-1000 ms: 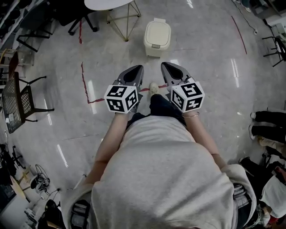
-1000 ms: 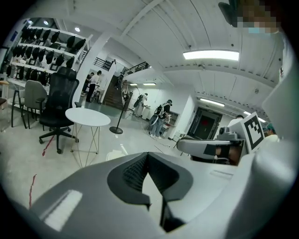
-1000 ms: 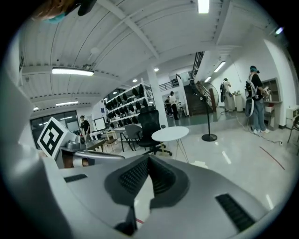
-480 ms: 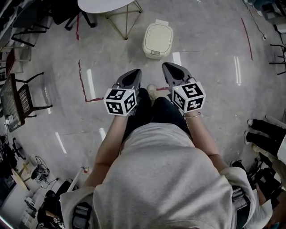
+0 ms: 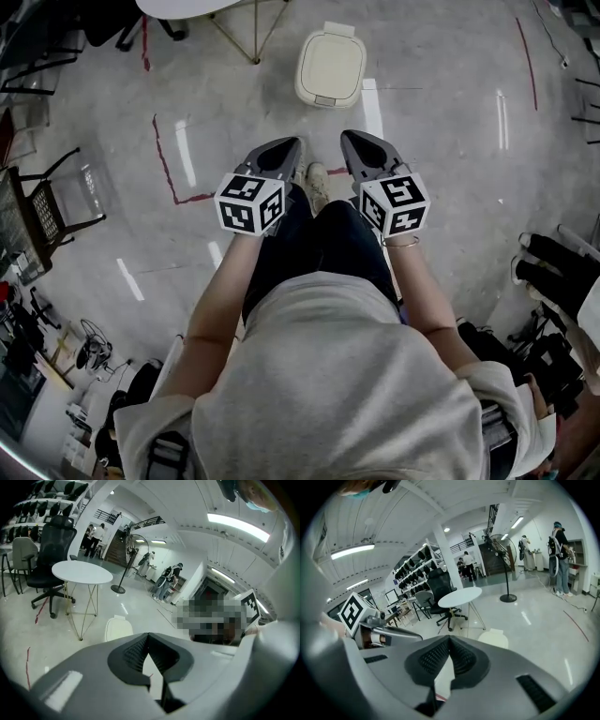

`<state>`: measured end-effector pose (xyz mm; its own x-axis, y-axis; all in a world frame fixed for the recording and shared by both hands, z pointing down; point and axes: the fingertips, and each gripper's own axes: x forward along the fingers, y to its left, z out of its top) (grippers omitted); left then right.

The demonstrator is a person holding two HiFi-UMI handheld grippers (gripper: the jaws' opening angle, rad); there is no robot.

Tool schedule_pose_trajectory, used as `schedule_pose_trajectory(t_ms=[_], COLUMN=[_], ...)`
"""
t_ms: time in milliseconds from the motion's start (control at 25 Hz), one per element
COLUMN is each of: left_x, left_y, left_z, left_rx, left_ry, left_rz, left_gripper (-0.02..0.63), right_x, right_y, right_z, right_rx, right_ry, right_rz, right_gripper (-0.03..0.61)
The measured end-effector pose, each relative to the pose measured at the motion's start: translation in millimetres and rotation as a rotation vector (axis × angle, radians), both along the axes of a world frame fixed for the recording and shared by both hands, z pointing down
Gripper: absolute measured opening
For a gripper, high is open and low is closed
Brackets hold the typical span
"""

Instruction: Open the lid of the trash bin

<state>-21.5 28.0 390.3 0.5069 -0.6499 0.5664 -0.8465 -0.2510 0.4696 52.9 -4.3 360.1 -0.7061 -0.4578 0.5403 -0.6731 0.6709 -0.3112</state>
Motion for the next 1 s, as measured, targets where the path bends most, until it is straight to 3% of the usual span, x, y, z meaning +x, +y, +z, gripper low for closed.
schedule_pose_trajectory(t_ms=[320, 520, 720, 1000], left_x=[-3, 2, 2, -13], left_y=[-26, -32, -36, -60], left_z=[36, 72, 126, 180], left_rx=[-0.046, -0.094, -0.158, -0.163], left_ry=[0.037, 0.159, 0.122, 0.096], left_rz=[0.074, 0.076, 0.062, 0.018], left_gripper=[0.009, 0.009, 0.008, 0.008], right_x=[-13, -11, 5, 3], right_y=[-19, -22, -28, -39], right_z=[58, 93, 137, 193], right_rx=[-0.121, -0.174, -0.207, -0.257], right_ry=[-0.014, 0.023, 0.100, 0.151], right_rz=[0.079, 0.121, 0.136, 0.099], right_gripper=[0.008, 0.007, 0.008, 0.006])
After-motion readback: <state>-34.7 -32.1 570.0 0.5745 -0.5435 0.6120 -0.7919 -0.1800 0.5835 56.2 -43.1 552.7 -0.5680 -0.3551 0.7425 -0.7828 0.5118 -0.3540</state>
